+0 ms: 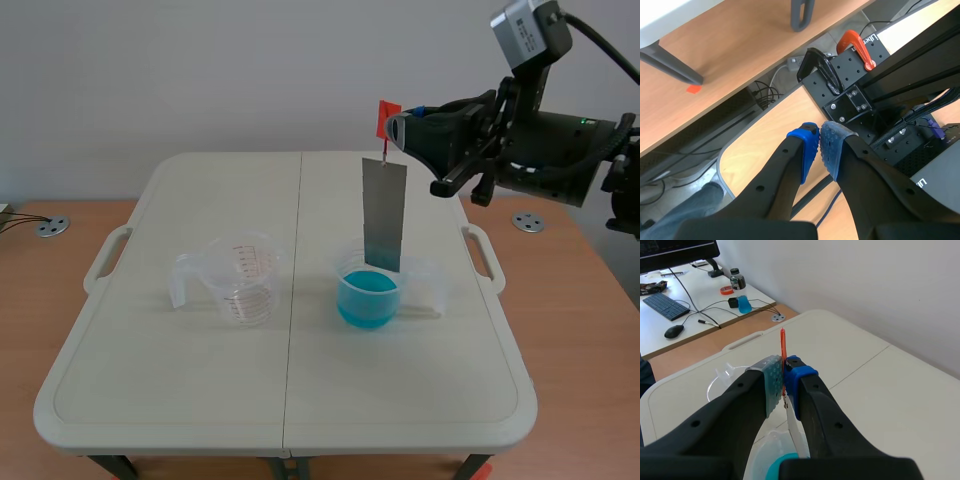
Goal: Hold the metal plate by the orange handle, dip it into the blue solution, take it out and point at it, then put the plate back in the beaker on the left.
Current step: 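Lower the plate into the blue solution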
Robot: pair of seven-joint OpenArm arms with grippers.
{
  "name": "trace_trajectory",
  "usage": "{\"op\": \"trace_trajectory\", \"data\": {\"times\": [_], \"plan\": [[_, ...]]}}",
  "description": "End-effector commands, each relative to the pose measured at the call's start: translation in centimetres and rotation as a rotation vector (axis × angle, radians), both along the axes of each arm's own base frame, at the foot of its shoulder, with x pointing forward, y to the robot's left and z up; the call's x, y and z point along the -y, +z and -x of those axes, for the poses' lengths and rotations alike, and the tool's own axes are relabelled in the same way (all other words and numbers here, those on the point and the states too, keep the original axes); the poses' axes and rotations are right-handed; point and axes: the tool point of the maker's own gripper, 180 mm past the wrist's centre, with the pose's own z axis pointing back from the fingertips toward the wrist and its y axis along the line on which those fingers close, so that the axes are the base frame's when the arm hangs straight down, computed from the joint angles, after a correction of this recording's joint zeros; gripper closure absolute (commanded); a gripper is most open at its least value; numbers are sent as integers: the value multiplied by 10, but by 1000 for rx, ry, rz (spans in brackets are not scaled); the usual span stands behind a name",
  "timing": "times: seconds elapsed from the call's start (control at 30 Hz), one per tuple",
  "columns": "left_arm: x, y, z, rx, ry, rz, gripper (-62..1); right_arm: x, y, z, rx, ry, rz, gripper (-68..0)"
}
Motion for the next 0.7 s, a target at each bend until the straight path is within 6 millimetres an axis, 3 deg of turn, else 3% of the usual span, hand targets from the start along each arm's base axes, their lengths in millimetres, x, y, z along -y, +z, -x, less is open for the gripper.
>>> {"op": "trace_trajectory", "data": {"times": [0.0,0.67], "plan": [[1,4,-4,15,5,11,-68,1,11,-3,32,4,-24,-13],[2,4,-4,15,6,12,-68,-6,-32,-6,-9,-19,41,-13]]}}
